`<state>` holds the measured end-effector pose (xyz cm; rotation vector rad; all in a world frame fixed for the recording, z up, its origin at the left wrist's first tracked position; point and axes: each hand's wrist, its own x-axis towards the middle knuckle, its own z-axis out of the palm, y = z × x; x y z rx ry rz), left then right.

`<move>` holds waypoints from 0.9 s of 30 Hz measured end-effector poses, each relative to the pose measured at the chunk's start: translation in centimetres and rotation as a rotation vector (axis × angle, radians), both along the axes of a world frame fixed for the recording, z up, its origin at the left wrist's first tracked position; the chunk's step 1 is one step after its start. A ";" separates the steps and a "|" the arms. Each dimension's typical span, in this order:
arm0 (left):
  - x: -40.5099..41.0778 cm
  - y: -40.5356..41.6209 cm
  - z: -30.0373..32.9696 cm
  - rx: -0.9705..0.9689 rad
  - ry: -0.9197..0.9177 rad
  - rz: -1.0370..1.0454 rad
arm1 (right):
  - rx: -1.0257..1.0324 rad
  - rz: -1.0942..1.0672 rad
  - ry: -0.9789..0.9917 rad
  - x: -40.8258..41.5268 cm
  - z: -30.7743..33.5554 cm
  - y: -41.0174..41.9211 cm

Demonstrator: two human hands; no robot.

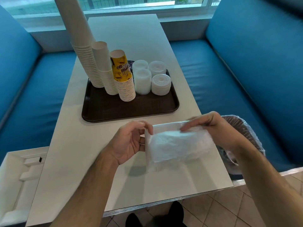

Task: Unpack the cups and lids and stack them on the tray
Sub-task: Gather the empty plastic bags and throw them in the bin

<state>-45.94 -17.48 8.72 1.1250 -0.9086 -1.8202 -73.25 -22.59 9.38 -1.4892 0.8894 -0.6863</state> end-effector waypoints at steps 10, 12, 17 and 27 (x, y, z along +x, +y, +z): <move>-4.3 -3.4 1.0 -0.116 -0.299 -0.292 | 0.319 0.086 -0.148 -2.6 1.2 -0.2; -5.2 -3.9 0.6 -0.132 -0.281 -0.245 | 0.245 0.126 -0.086 -3.6 0.9 -0.5; -7.7 -5.0 0.2 -0.069 -0.233 -0.365 | 0.263 -0.128 -0.088 -6.3 -0.8 -1.6; -18.3 -8.2 -3.0 -0.015 0.022 -0.300 | 0.929 -0.561 -0.876 -10.4 -7.6 -0.2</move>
